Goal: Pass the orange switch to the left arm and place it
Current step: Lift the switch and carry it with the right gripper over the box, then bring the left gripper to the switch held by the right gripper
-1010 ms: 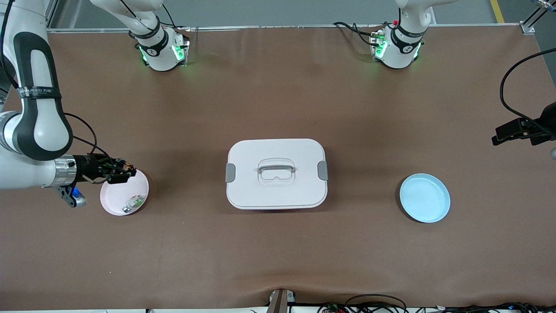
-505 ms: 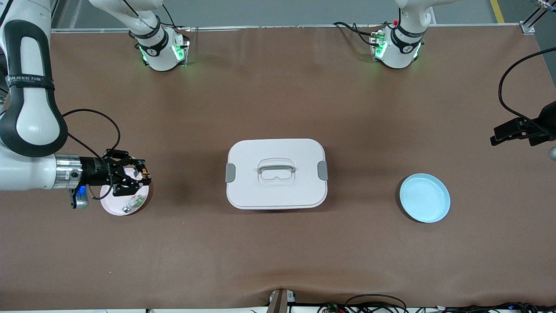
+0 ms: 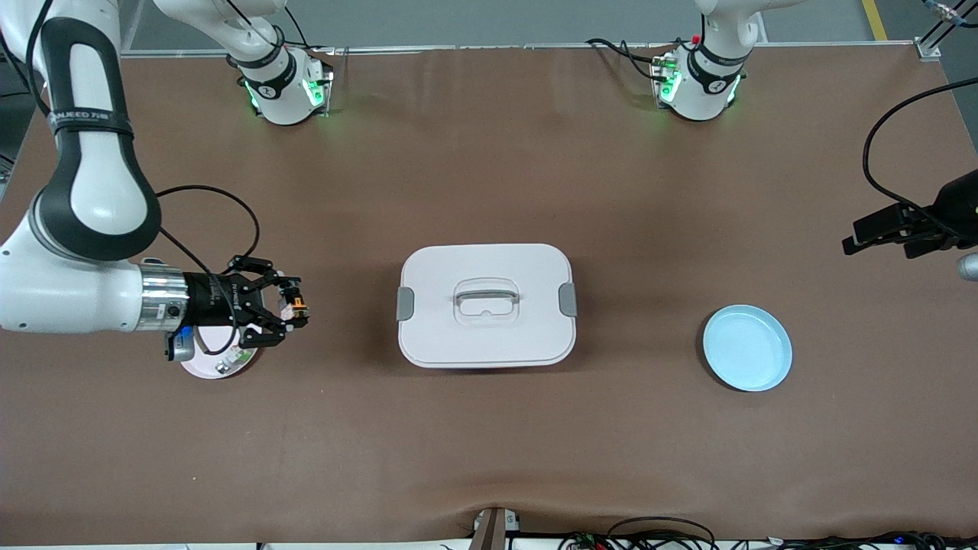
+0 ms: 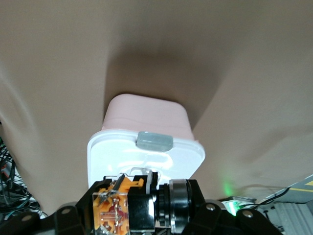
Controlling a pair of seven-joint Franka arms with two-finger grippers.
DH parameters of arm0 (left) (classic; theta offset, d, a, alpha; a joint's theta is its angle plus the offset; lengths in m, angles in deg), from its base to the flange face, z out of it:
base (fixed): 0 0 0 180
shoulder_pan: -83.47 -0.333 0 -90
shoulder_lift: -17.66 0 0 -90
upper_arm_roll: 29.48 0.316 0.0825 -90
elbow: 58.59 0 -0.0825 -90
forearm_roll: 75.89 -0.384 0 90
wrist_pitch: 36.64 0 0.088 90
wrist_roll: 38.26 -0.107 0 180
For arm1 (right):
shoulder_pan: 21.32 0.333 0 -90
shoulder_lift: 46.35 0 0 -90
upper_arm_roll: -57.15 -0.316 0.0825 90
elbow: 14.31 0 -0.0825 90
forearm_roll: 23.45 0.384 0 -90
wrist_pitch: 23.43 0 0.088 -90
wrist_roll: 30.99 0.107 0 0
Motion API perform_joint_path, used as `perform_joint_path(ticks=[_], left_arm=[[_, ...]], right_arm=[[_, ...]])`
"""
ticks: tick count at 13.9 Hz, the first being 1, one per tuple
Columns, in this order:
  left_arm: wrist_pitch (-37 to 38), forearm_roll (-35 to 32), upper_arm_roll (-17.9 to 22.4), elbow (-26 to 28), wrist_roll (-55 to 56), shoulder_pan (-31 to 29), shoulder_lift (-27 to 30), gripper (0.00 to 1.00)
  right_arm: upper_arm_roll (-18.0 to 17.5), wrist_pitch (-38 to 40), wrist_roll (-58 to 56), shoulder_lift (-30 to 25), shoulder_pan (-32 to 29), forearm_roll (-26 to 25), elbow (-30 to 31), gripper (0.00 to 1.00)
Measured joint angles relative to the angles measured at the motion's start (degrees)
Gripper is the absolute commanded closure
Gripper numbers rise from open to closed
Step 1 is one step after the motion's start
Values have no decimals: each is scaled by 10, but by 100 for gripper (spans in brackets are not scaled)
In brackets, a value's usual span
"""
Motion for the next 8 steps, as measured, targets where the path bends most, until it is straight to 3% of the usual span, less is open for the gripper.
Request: perform_joint_path(ticks=[4,8], left_arm=[[-13,73,-5,0,1,7,0,0],[-17,127,-49,0,52,24,0,0]], right_arm=[[0,-32,52,0,42,0,0,100],[0,-59,95,0,78,0,0,100]])
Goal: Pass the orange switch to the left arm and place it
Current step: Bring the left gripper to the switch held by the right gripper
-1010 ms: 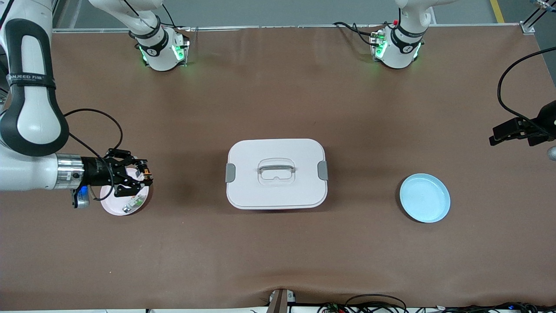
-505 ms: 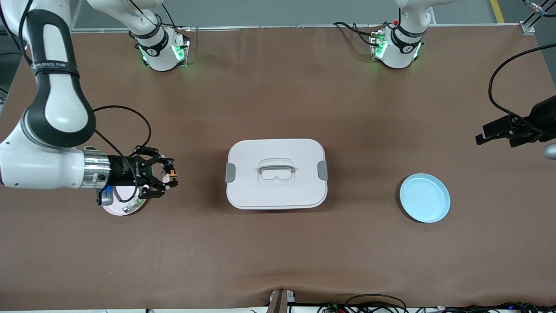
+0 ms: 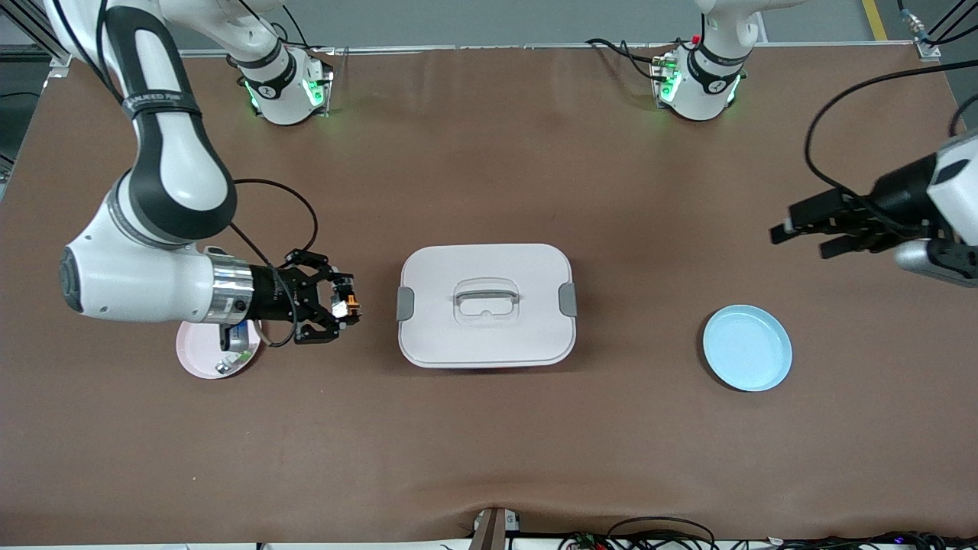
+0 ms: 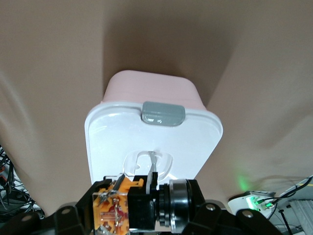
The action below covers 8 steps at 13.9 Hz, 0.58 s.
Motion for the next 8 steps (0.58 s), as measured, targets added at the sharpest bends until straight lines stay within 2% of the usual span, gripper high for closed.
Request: perform_joint_path(ticks=[3,8], left_arm=[[-22,28,-20,2,119,36,-8,0],[-124,73,-24,6,210,141,-60,0]], right_arm=[[0,-17,19,1,19,-1,0,100],[1,-36,29,3,34,-3,1,100]])
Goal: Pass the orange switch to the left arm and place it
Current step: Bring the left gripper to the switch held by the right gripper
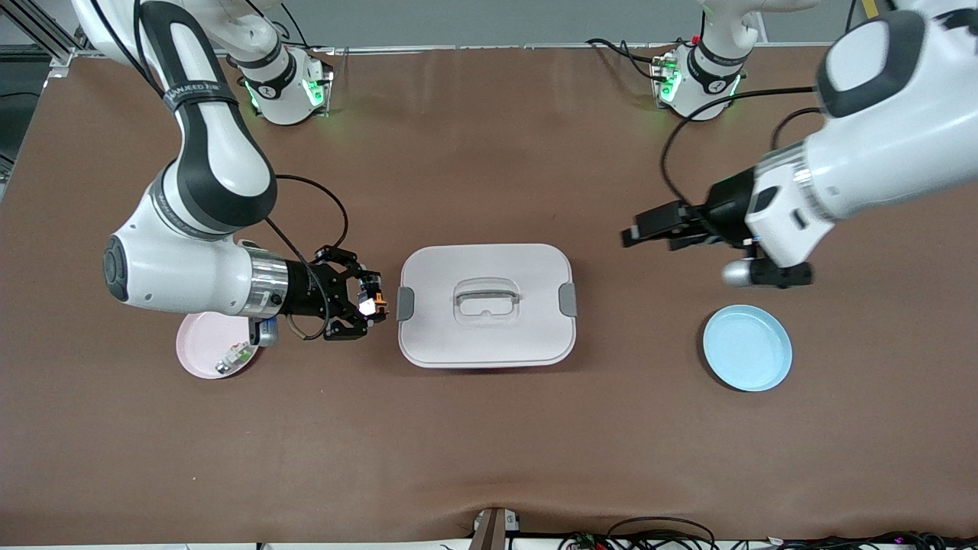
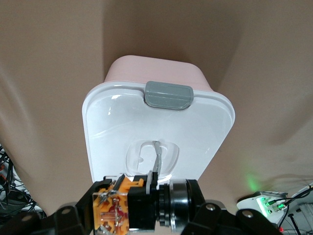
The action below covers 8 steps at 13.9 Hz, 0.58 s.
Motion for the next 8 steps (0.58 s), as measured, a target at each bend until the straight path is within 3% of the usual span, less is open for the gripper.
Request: perform_joint_path(ticks=[8], left_arm=[[-255,5,-1,3,130,168,-92,0]], right_arm=[[7,0,1,2,0,-6,0,100]])
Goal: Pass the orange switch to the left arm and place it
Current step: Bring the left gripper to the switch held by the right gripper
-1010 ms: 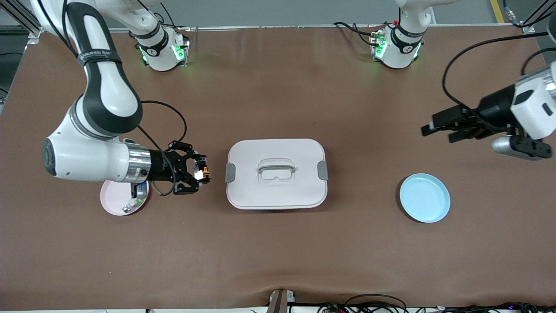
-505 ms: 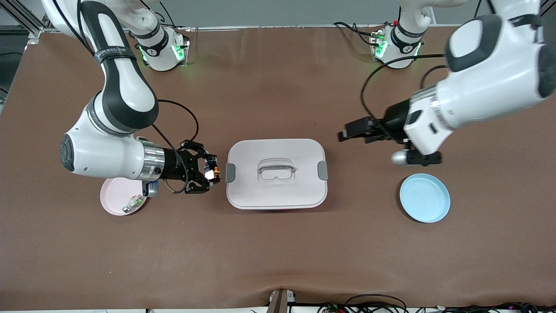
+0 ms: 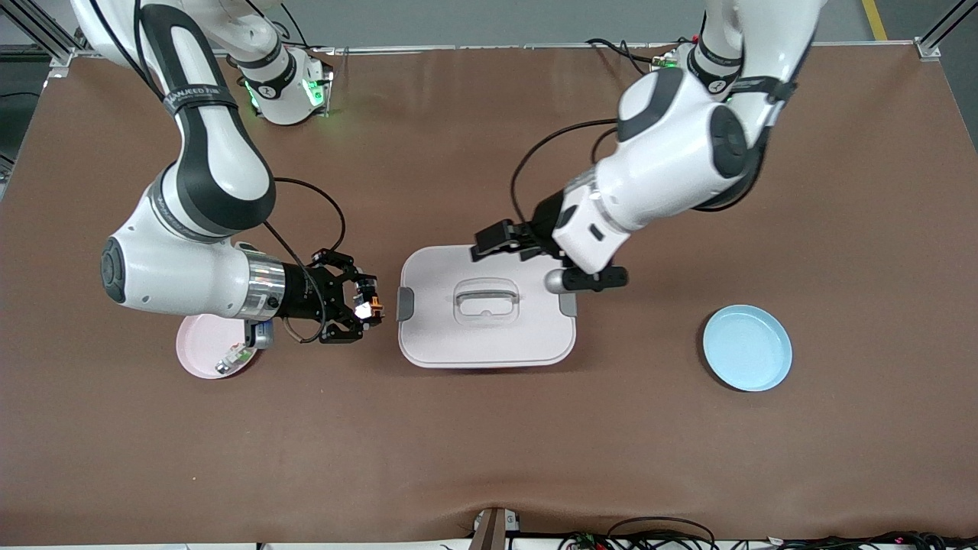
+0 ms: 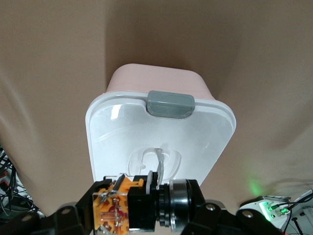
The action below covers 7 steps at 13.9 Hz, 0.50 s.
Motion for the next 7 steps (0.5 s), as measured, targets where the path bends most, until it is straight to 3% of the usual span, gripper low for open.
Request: perform_joint_path(ticks=[7], left_arm=[[-161,0,0,1,67,67,-65,0]], right_arm=[[-2,3,17,0,4,-1,0,100]])
